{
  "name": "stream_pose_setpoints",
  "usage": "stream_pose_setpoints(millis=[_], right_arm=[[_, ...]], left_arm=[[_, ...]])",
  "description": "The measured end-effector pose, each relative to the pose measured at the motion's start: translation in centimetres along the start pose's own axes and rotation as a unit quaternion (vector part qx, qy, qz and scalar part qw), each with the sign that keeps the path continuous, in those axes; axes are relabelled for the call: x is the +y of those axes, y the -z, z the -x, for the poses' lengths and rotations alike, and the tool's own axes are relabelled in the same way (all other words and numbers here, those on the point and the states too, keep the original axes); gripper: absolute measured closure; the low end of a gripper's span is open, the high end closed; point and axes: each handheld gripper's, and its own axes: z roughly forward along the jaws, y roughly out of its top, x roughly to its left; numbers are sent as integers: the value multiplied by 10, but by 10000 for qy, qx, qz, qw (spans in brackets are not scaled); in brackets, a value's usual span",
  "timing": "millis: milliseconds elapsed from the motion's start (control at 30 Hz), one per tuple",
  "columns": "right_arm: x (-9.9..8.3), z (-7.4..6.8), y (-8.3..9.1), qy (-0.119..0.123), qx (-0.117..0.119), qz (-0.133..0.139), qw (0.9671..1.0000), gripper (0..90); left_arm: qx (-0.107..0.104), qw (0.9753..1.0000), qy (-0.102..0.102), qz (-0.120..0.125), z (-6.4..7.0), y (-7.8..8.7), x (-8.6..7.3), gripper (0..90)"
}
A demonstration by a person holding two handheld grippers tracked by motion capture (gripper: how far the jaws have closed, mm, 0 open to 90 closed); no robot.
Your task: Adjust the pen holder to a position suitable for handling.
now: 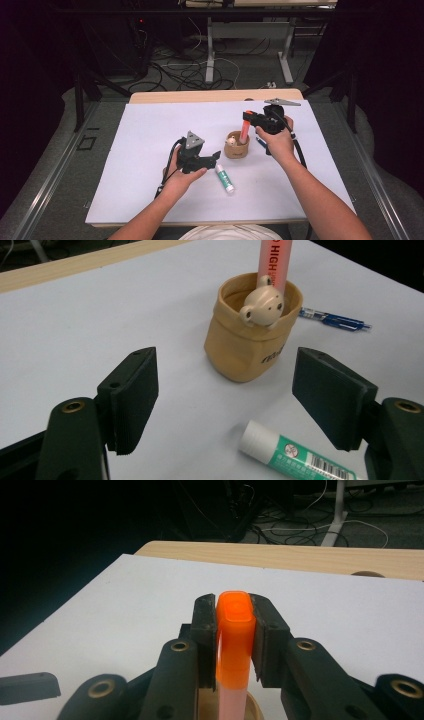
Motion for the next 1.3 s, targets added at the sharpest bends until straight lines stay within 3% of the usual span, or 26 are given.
stream_pose_setpoints(millis=[33, 233, 300, 400, 500, 533, 700, 833, 1033, 1300], right_arm=[[-1, -1, -1, 20, -13, 15, 10000, 750], [-5, -7, -5, 350, -53, 94, 9993, 749], [-9, -7, -7, 415, -86, 97, 9991, 749], [-14, -6, -10, 391, -86, 58, 9992, 750], [-18, -5, -13, 520, -99, 69, 9986, 750], [-20, -5, -13, 514, -29, 92, 9986, 750], [-28, -2, -17, 585, -136, 62, 9982, 749], [-35, -1, -17, 712, -111, 148, 9973, 749], [-45, -2, -18, 974, -143, 259, 9948, 749], [-48, 0, -17, 895, -123, 354, 9953, 745]], left_arm=[[78, 10000, 45, 13, -1, 0, -1, 263], [106, 9995, 307, 43, -10, 0, -6, 245], [133, 9994, 320, -43, -13, 1, -7, 226], [152, 9990, 410, 3, -16, 0, -9, 204], [205, 9986, 476, 48, -19, -1, -11, 169], [213, 9986, 474, 50, -19, -1, -11, 167], [242, 9984, 507, 50, -22, -2, -13, 157], [226, 9985, 493, -22, -23, -3, -14, 149], [203, 9984, 518, 55, -21, -6, -15, 144], [170, 9985, 512, -12, -19, -7, -17, 145]])
